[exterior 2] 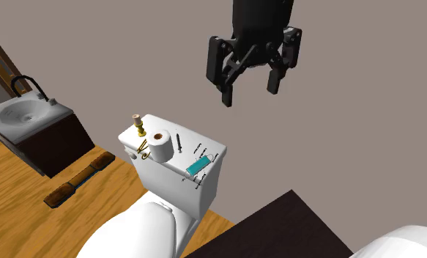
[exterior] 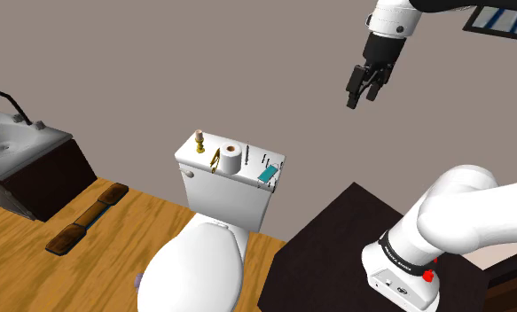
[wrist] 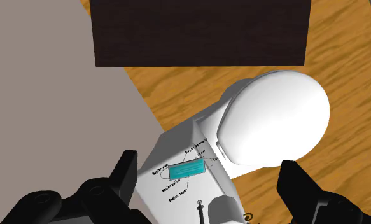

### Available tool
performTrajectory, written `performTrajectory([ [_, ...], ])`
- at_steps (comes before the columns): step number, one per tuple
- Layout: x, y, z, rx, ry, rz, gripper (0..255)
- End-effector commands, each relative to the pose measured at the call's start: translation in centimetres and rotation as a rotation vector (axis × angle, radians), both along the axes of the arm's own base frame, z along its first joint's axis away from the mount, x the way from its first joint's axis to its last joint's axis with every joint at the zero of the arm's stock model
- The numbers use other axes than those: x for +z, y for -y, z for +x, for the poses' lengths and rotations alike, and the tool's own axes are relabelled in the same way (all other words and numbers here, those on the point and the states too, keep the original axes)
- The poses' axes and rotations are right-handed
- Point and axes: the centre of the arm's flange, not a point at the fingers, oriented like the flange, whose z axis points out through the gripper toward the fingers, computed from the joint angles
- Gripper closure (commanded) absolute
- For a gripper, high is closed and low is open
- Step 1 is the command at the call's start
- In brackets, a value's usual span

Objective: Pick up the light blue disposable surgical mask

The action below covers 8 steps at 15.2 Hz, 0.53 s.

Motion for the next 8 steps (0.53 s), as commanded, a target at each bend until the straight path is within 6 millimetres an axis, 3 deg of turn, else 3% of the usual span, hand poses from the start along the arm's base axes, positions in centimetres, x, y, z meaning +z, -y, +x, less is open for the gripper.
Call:
performTrajectory([
  [1,0.0,0.0,0.0,0.000,0.000,0.000,0],
  [8,-7.9,-0.8,4.8,-0.007,0.000,-0.021,0],
])
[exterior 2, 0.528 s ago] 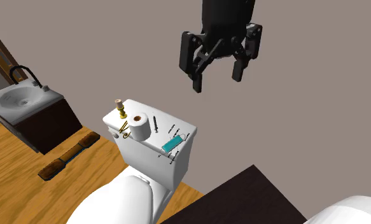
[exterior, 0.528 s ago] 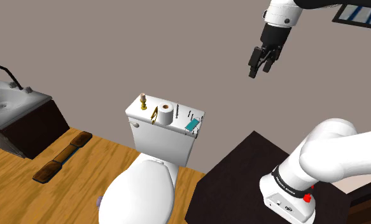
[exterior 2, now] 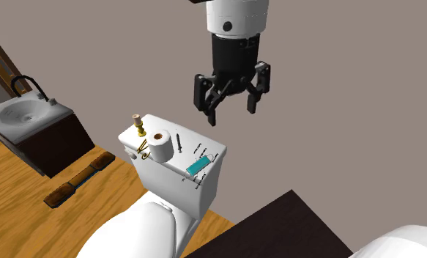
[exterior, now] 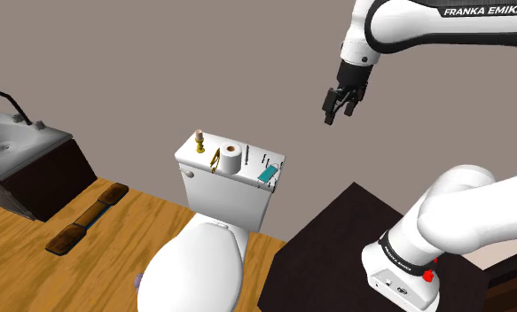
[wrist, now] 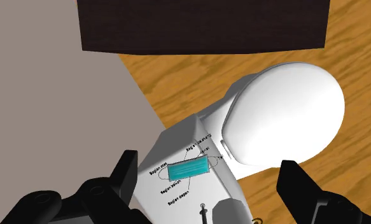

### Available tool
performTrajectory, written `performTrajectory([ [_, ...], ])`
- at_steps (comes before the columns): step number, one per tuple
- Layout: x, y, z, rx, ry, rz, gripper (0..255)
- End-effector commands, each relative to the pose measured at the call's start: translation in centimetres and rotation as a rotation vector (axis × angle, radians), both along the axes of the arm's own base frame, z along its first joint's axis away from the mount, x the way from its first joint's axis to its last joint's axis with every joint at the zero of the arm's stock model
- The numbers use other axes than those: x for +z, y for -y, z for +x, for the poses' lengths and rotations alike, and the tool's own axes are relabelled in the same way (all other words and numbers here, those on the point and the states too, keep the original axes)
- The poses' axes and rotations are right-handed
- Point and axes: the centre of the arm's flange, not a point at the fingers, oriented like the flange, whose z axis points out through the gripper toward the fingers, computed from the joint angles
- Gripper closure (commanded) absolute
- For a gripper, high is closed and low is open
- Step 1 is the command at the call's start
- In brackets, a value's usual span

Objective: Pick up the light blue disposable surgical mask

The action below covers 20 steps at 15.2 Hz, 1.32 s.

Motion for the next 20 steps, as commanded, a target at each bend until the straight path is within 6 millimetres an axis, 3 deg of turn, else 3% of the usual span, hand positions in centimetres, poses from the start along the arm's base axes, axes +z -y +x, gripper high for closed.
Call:
performTrajectory([
  [1,-2.2,0.0,1.6,-0.002,0.002,-0.006,0],
  [20,-23.6,-1.1,14.7,-0.020,0.001,-0.063,0],
])
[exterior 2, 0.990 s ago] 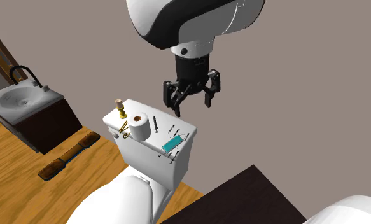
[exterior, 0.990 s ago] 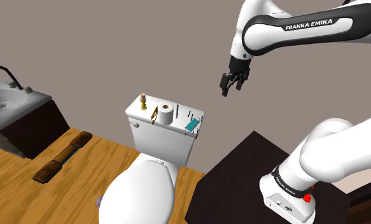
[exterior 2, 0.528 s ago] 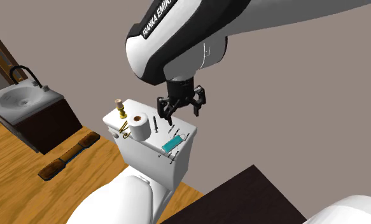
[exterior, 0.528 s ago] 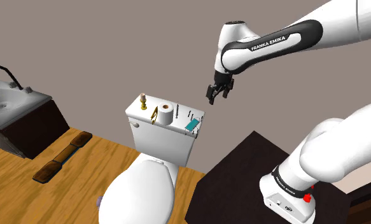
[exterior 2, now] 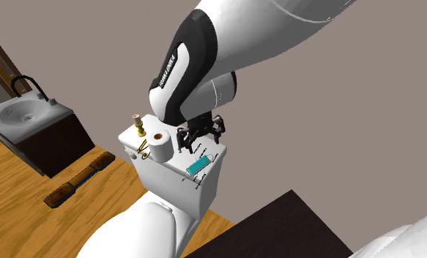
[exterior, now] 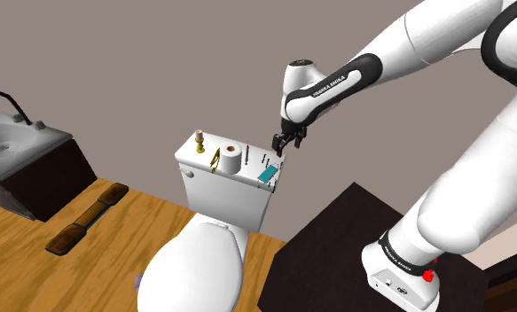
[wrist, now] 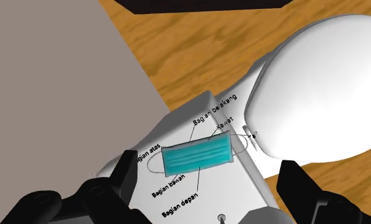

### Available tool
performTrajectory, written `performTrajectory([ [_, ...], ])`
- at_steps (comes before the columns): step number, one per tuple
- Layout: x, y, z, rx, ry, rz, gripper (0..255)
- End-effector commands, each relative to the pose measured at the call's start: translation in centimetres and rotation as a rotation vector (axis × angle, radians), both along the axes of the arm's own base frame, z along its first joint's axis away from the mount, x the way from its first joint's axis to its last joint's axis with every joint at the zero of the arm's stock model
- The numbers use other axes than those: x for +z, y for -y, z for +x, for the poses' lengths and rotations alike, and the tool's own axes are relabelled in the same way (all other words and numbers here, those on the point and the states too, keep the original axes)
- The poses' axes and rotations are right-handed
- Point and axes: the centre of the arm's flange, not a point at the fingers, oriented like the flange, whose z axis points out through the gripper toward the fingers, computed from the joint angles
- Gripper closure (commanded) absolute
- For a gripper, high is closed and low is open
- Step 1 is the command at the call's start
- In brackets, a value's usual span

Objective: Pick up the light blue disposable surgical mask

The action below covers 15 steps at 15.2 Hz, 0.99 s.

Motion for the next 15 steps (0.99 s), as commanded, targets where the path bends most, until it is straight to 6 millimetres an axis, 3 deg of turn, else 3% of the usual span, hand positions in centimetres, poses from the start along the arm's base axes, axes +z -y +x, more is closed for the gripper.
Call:
performTrajectory([
  [1,-2.1,0.1,1.5,-0.002,0.001,-0.006,0],
  [12,-14.4,0.1,9.0,-0.012,0.000,-0.038,0],
  [15,-16.0,0.1,9.0,-0.012,0.000,-0.038,0],
])
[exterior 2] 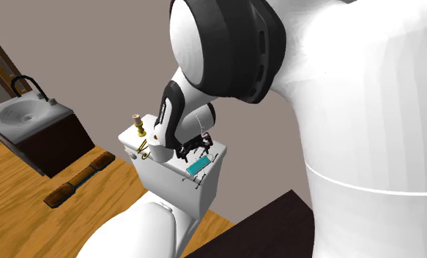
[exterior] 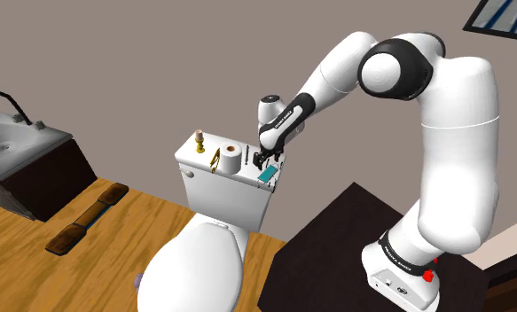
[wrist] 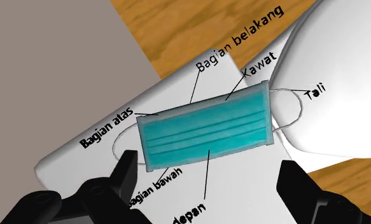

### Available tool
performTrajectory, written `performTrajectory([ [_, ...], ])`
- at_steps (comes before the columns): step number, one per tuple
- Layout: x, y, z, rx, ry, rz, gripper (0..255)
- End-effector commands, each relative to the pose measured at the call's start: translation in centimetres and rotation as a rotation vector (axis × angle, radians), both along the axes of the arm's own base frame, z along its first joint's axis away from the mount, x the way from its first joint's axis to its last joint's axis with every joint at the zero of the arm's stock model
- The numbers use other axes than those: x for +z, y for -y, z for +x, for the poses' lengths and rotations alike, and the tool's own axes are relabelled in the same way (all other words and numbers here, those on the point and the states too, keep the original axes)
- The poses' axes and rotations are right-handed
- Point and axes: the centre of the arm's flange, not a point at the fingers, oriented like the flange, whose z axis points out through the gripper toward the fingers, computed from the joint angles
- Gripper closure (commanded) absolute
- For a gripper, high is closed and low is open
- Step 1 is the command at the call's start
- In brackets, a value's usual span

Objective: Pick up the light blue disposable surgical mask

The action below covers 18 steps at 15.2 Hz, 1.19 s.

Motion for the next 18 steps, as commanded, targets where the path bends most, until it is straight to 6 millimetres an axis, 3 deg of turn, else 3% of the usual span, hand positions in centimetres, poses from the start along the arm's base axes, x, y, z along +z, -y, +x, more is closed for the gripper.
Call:
performTrajectory([
  [1,-1.2,0.0,0.0,0.000,0.001,0.000,0],
  [6,-3.1,0.0,0.0,0.000,0.001,0.000,0],
  [7,-3.1,0.1,0.0,0.000,0.001,0.000,255],
  [16,-3.1,0.0,0.0,0.000,0.001,0.000,255],
  [18,-2.0,0.0,-0.1,0.000,0.001,0.000,255],
])
